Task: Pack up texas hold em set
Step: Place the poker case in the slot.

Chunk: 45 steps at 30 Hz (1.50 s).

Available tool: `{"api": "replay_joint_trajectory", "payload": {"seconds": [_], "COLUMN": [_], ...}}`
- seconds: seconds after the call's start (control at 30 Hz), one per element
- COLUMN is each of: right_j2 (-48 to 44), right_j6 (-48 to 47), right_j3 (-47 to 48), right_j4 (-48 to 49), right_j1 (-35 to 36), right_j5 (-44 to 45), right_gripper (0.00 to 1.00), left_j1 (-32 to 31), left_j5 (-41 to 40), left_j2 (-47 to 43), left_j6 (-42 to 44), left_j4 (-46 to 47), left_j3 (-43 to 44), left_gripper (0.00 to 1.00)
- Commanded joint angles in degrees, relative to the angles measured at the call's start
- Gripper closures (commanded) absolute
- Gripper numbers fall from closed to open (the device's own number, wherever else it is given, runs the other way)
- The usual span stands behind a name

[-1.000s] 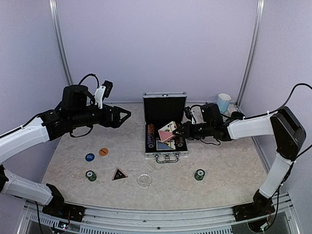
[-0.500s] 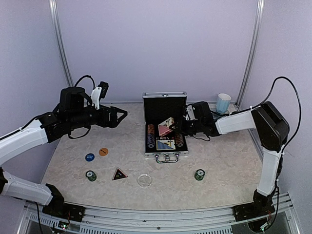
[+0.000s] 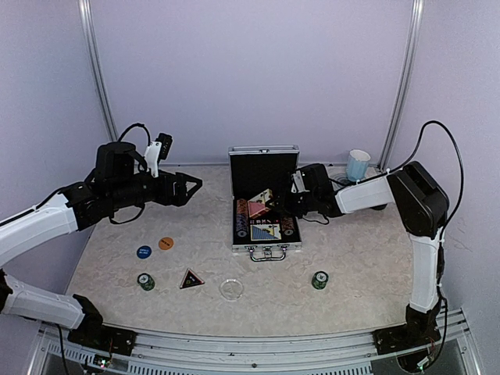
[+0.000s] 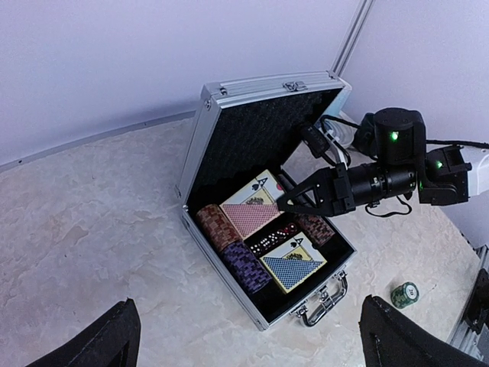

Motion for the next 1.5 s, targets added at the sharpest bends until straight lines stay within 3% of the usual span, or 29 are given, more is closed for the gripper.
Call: {"api": "replay_joint_trajectory", "payload": {"seconds": [0.0,0.6,0.8,0.97,1.23,1.47], "right_j2": [0.07,-3.22,-4.80,-5.12,-5.89,-7.53], "right_j6": [1.58,2.43,0.64,-0.21,-2.46,-5.98], "right_j3": [0.35,0.05,0.99,1.49,2.89,3.88], "right_j4": [2.44,-1.99,-5.44,-7.16,-10.40,-14.53], "right_j1": [-0.46,0.68,1.32,1.84,2.23,2.78], "right_j5": [-0.90,1.22,4.10,5.52,9.00,14.60], "right_gripper": [1.00,0.87,0.76,0.58,0.40,0.36], "left_j1": [0.72,1.79,2.11,2.37,2.67,2.73], "left_j5": [0.62,1.54,1.85,2.21,2.67,2.75], "left_j2": [-1.00,-0.61,-0.65,-0.65,-0.80,-0.94], "left_j6": [-0.48,-1.25,-1.42,-1.42,-1.68,-1.82], "left_j4": [1.75,2.43,2.68,2.86,2.99,3.22], "left_j3": [-0.61,-0.87,-1.03,-1.04,-1.11,-1.22], "left_gripper": [0.01,0.01,0.01,0.01,0.01,0.01]}}
